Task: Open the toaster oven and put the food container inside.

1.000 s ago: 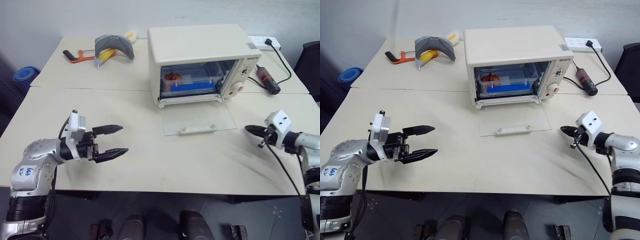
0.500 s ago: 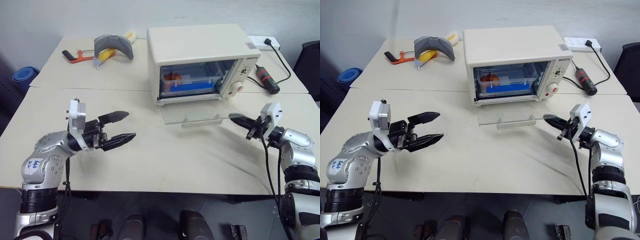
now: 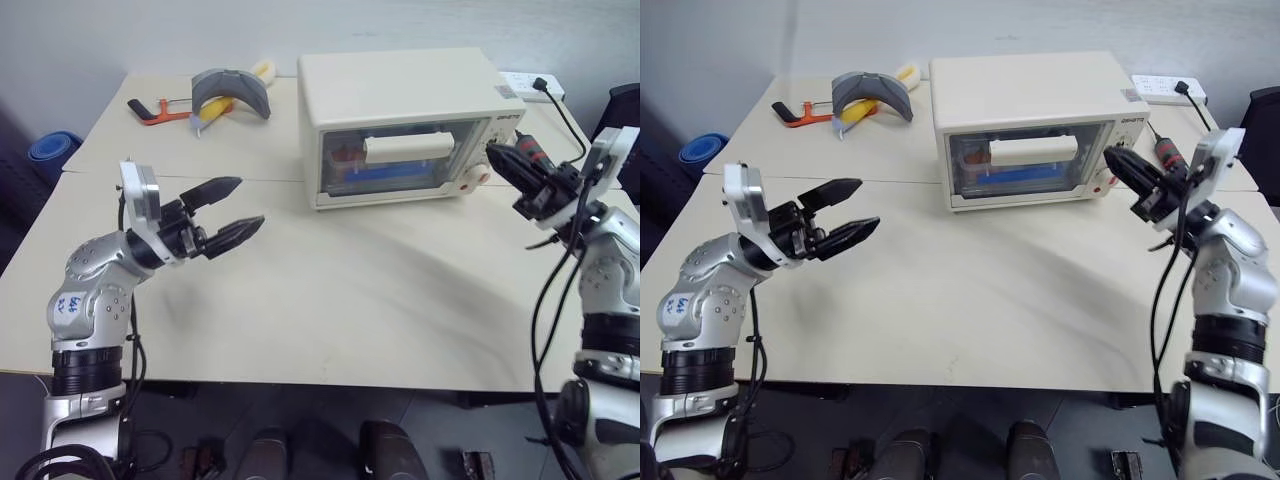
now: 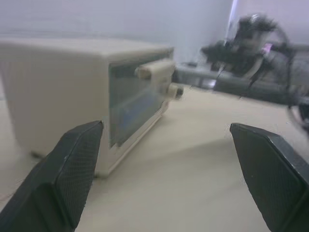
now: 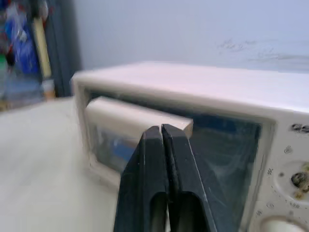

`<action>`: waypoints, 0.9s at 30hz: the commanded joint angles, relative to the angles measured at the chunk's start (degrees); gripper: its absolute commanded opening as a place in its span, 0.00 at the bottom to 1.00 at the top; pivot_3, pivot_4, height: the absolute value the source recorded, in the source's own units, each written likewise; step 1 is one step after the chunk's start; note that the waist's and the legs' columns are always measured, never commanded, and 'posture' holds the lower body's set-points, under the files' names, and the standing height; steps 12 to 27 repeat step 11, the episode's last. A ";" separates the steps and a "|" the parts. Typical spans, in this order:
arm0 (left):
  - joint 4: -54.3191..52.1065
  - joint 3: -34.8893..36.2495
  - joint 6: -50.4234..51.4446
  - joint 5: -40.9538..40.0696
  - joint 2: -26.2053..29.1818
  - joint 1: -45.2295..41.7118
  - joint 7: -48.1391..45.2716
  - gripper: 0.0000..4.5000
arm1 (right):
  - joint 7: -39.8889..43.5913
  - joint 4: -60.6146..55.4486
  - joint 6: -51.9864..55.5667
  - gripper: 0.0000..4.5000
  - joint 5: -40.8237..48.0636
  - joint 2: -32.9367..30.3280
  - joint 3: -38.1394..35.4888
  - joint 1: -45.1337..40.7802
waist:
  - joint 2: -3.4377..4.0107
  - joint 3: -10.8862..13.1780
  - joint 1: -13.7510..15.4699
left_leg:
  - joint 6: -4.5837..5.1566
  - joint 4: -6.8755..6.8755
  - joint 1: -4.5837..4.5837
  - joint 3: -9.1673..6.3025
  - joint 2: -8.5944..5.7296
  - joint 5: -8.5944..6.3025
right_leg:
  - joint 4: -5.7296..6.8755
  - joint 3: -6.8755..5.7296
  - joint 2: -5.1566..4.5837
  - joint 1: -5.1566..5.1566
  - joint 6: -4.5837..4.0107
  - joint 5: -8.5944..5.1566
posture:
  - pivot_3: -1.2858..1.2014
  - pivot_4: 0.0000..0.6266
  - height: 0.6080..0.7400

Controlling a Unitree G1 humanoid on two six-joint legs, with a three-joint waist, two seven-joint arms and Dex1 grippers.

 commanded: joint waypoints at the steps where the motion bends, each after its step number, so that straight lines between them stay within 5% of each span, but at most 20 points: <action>1: 0.61 -0.71 -9.61 6.75 2.80 6.10 -3.54 1.00 | 8.08 -10.48 -5.68 0.27 -2.07 -2.59 2.56 9.62 | 0.00 0.00 0.03 | 0.00 -0.07 -0.01 0.03 0.00 0.00 | -0.05 0.00 0.00 -0.03 0.00 0.00 | 0.52 0.24 1.00; 7: 4.93 -1.35 -18.21 11.84 5.56 14.22 -6.93 1.00 | 14.42 -13.50 -15.76 0.72 -4.96 -3.41 3.10 25.08 | 0.01 0.01 0.17 | 0.00 0.09 0.07 0.10 0.03 0.00 | 0.04 0.04 -0.01 0.05 0.00 0.00 | 0.52 0.24 1.00; 11: 5.69 -1.95 -21.54 14.65 5.99 15.36 -5.26 1.00 | 14.22 -12.34 -20.36 0.99 -6.02 -2.24 3.35 26.58 | 0.01 0.02 0.63 | 0.05 0.17 0.06 0.13 -0.01 -0.03 | 0.03 0.08 -0.04 0.07 0.03 0.03 | 0.52 0.24 1.00; 27: 5.69 -1.95 -21.54 14.65 5.99 15.36 -5.26 1.00 | 14.22 -12.34 -20.36 0.99 -6.02 -2.24 3.35 26.58 | 0.01 0.02 0.63 | 0.05 0.17 0.06 0.13 -0.01 -0.03 | 0.03 0.08 -0.04 0.07 0.03 0.03 | 0.52 0.24 1.00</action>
